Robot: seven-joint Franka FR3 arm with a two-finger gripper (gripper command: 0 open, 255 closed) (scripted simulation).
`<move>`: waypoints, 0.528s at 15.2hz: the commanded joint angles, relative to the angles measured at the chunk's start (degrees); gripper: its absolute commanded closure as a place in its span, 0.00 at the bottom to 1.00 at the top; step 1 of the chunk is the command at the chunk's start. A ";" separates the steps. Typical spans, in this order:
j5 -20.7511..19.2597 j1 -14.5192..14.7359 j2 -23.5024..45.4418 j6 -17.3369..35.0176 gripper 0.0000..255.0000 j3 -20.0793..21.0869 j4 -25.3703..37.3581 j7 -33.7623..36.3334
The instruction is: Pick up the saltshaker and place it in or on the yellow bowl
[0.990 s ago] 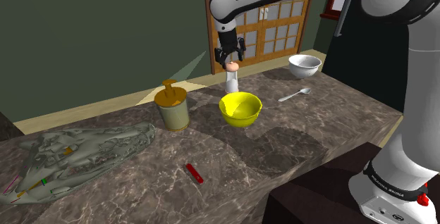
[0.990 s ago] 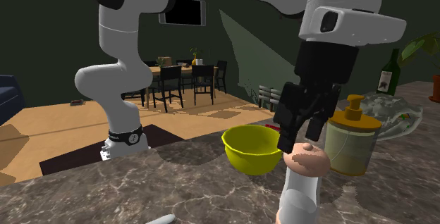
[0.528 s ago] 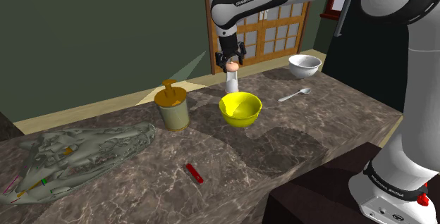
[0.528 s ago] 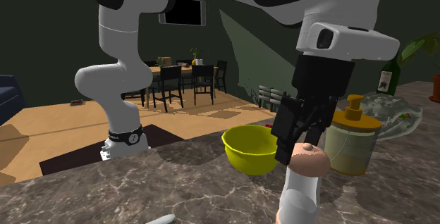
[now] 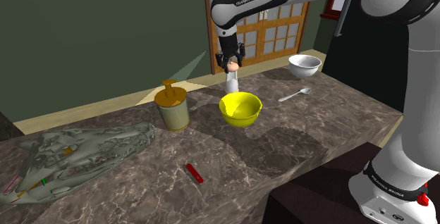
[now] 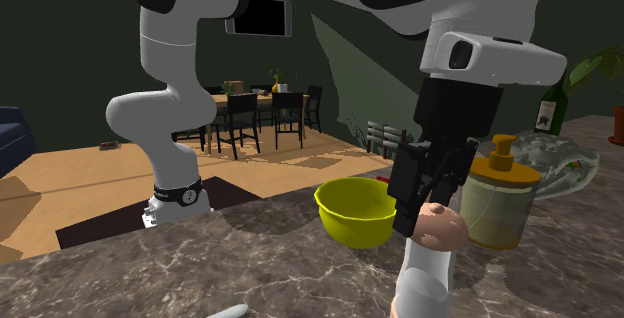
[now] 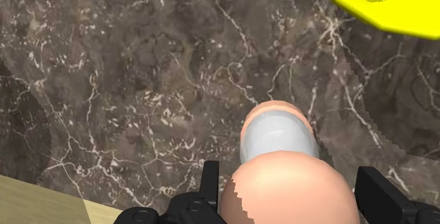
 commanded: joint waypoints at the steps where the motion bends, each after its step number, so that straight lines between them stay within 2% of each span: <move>1: 0.00 0.00 0.03 0.00 1.00 0.00 -0.03 0.00; 5: 0.00 0.00 0.05 -0.02 1.00 0.00 0.00 0.00; 8: 0.10 0.05 -0.28 -2.15 1.00 0.03 1.82 -0.24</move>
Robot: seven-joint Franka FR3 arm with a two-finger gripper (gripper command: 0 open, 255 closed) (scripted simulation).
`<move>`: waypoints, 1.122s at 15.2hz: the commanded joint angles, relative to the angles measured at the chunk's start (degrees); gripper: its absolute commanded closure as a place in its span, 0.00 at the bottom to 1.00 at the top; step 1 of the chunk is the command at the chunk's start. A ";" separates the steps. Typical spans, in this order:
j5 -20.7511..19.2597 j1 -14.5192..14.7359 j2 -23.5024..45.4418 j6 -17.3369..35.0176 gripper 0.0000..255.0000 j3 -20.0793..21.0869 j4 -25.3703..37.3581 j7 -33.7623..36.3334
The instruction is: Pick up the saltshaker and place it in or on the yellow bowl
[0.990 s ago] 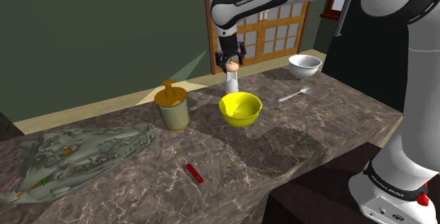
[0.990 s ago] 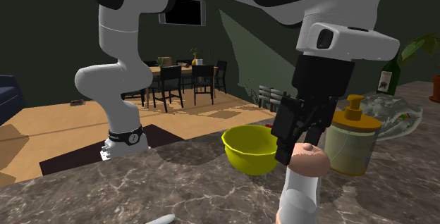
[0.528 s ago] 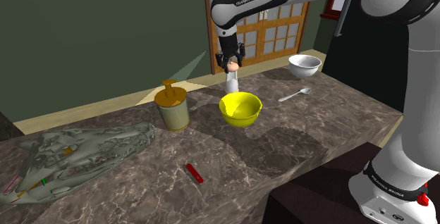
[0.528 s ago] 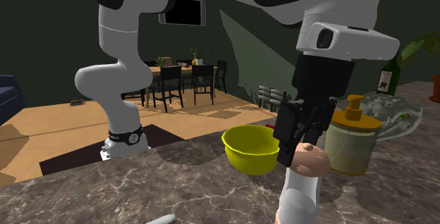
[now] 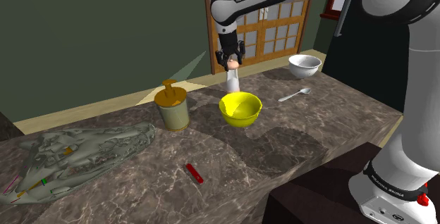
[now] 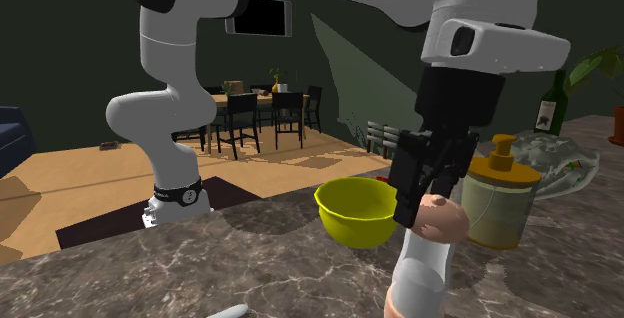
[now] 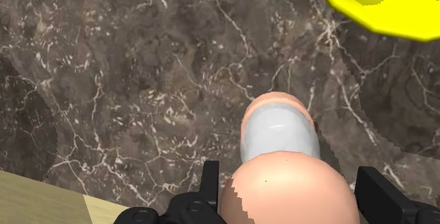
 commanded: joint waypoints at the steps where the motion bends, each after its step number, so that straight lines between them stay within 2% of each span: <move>1: 0.04 0.02 -0.11 -1.35 1.00 0.01 1.26 -0.18; 17: 0.10 0.60 0.69 -14.02 1.00 0.07 14.81 -1.49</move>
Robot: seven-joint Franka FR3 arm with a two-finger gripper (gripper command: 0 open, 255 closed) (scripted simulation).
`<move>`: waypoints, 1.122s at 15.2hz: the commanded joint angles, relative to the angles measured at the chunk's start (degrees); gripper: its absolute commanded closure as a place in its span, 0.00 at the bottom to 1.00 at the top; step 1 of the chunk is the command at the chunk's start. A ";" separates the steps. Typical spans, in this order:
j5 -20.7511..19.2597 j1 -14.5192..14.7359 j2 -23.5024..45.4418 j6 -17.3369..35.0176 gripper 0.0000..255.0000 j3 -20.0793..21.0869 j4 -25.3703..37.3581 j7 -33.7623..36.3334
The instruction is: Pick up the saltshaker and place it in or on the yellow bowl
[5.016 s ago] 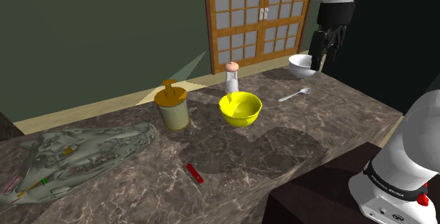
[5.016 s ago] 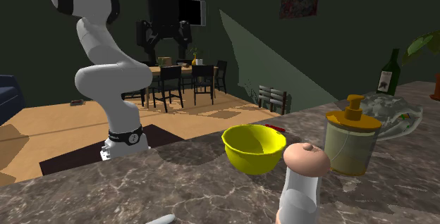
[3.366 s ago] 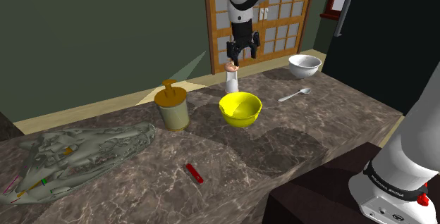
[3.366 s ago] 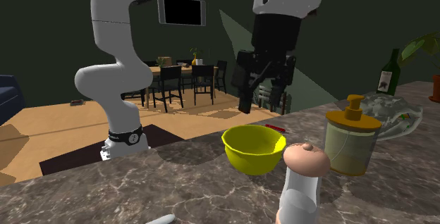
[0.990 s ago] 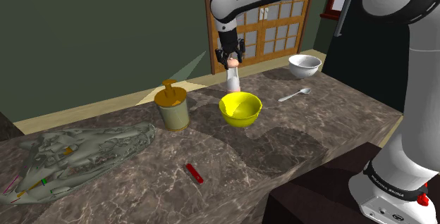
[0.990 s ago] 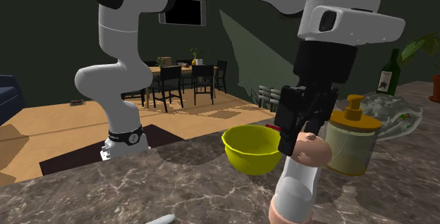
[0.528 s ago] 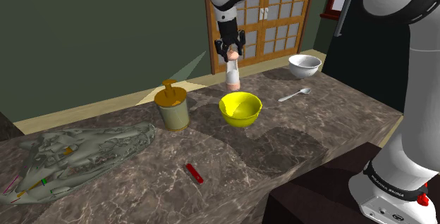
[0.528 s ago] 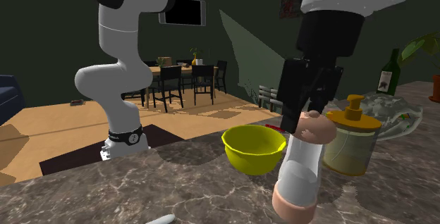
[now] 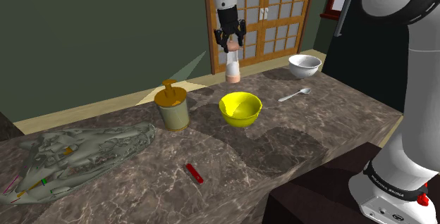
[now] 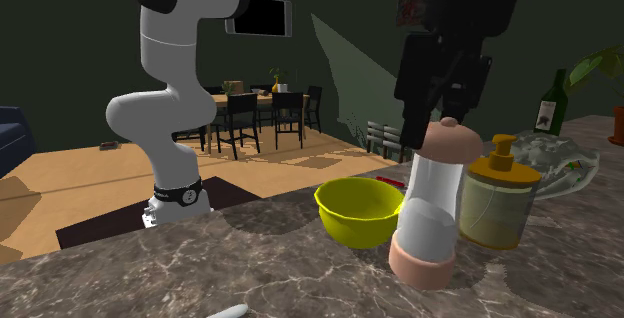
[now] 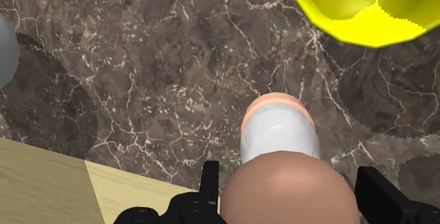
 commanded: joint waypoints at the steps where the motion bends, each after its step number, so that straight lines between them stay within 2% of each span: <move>1: -0.08 0.16 0.73 -1.99 1.00 0.00 2.73 -0.17; 13: -0.78 1.32 5.91 -14.01 1.00 -0.19 19.99 -1.38; 17: 0.28 2.43 -3.83 -11.72 1.00 0.95 7.64 1.80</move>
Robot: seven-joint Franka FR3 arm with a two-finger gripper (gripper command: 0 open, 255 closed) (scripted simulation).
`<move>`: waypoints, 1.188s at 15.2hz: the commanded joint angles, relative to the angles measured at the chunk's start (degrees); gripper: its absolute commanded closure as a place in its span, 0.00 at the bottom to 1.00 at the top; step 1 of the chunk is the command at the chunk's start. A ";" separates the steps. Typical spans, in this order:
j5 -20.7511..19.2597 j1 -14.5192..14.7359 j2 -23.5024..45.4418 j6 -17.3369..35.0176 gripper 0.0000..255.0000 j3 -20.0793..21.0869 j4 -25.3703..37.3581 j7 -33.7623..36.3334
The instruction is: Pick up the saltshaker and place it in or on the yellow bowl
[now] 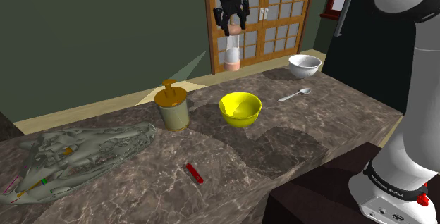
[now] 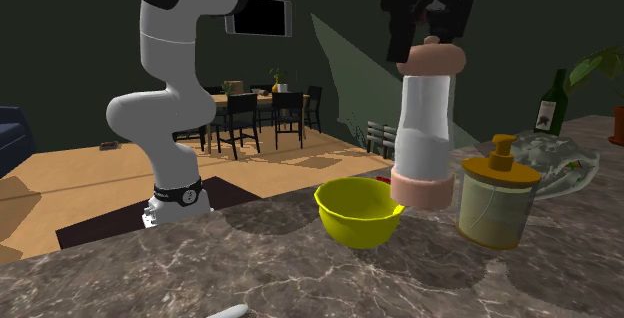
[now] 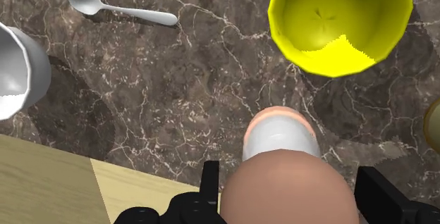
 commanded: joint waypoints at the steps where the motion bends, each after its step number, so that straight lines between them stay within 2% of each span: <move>1: 0.37 0.70 -3.18 -0.26 1.00 0.51 -3.02 1.35; 6: 1.78 2.58 -11.77 -0.61 1.00 2.14 -11.60 5.29; 12: 3.90 5.32 -20.30 -3.12 1.00 4.67 -17.97 10.78; 18: 4.38 5.09 -22.41 2.19 1.00 4.50 -25.33 10.82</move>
